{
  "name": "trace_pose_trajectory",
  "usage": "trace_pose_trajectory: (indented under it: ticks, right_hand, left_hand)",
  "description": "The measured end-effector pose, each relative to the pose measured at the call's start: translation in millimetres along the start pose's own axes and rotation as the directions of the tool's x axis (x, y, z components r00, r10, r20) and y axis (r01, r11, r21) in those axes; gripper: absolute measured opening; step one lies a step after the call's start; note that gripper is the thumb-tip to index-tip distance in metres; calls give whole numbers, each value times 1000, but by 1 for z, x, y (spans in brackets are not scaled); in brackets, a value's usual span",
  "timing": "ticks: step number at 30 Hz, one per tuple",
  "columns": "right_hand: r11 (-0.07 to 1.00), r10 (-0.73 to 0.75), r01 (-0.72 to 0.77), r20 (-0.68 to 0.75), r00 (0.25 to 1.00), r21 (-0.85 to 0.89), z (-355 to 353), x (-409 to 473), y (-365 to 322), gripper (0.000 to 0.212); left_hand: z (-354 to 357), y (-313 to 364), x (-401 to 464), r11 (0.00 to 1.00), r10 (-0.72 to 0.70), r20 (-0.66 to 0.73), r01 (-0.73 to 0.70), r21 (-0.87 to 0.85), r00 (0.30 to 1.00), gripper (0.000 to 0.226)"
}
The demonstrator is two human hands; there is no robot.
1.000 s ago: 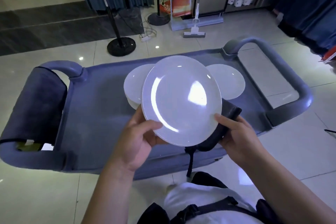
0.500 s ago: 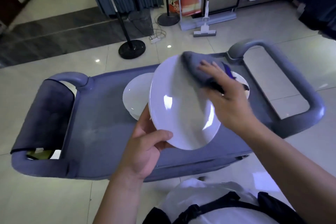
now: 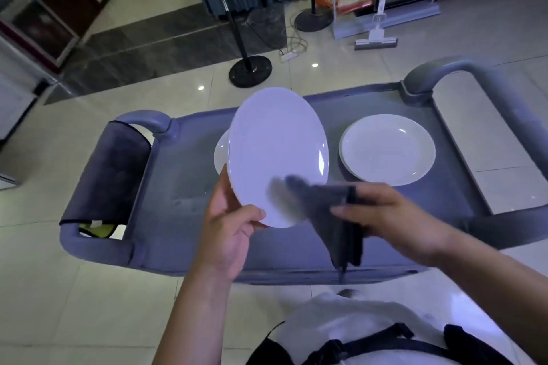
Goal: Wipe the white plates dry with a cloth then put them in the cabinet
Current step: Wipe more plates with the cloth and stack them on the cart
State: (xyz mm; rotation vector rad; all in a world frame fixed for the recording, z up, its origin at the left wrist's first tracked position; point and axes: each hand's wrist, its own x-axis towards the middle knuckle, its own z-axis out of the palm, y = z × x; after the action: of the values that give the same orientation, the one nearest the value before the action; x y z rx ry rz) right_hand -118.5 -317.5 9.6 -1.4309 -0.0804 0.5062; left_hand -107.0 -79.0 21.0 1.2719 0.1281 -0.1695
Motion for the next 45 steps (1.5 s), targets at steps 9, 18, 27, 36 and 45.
trace_pose_trajectory:
  ticks: [9, 18, 27, 36, 45]
  right_hand:
    - [963, -267, 253, -480, 836, -95, -57, 7, -58, 17]
    - [828, -337, 306, 20, 941, -469, -13, 0, -49, 32]
    - [814, 24, 85, 179, 984, -574, -43, -34, 8, 39]
    - [756, -150, -250, -531, 834, -605, -67, -69, 66, 34]
    - [142, 115, -399, -385, 916, -906, 6, -70, 221, 83]
  left_hand:
    - [52, -22, -9, 998, -7, 163, -2, 55, 987, 72]
    - [65, -27, -10, 999, -33, 286, 37, -9, 958, 73]
    - [55, -51, -12, 982, -125, -47, 116, -152, 991, 56]
    - [4, -35, -17, 969, -191, -70, 177, -170, 979, 44]
    - [-25, -37, -27, 940, -302, -13, 295, -173, 953, 46]
